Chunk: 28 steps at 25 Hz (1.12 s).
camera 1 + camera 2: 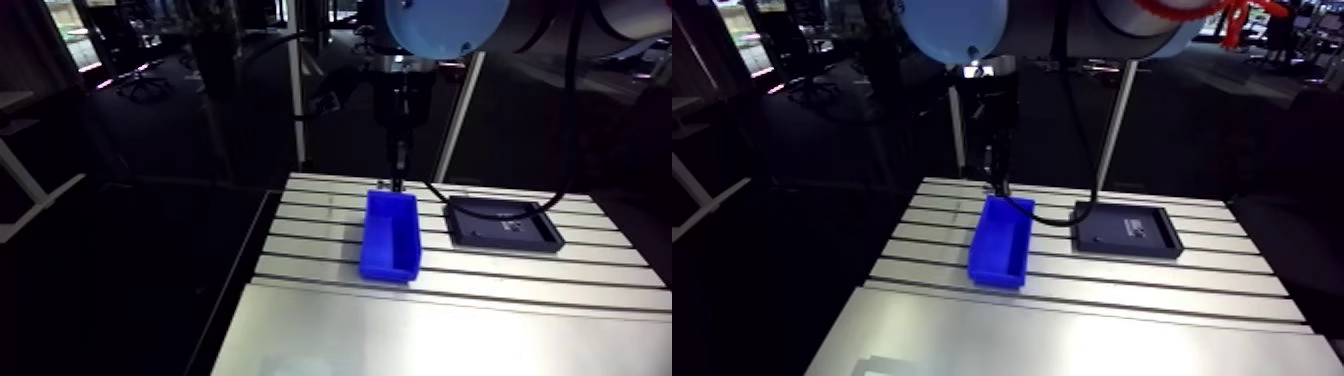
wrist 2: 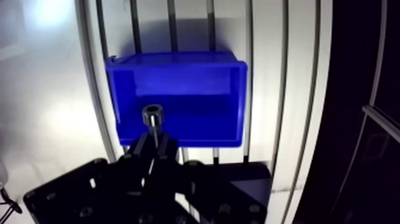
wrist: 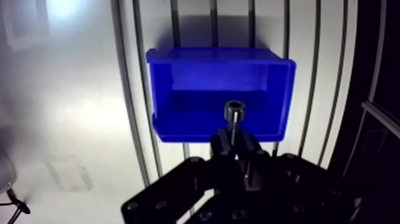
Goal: Pick up the M10 bolt from the tray and put it into the blue bin.
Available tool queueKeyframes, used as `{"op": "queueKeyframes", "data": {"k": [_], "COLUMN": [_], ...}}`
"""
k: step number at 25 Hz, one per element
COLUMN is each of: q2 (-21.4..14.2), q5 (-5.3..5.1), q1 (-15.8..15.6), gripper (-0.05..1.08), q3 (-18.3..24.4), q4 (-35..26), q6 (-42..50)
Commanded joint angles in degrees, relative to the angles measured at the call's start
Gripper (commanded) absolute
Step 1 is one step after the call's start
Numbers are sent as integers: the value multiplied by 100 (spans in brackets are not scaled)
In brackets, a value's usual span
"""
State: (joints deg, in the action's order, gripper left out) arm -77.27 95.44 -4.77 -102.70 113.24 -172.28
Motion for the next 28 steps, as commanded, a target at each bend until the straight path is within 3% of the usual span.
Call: {"op": "queueKeyframes", "data": {"k": [1, 3, 5, 20, 28], "q2": [147, 182, 261, 780, 929], "q5": [-162, -276, -320, -329, -329], "q1": [222, 257, 292, 354, 345], "gripper": [106, 106, 106, 106, 105], "q3": [-61, -79, -114, -527, -624], "q4": [98, 98, 133, 1021, 1056], "q6": [-22, -22, -13, -4, 13]}}
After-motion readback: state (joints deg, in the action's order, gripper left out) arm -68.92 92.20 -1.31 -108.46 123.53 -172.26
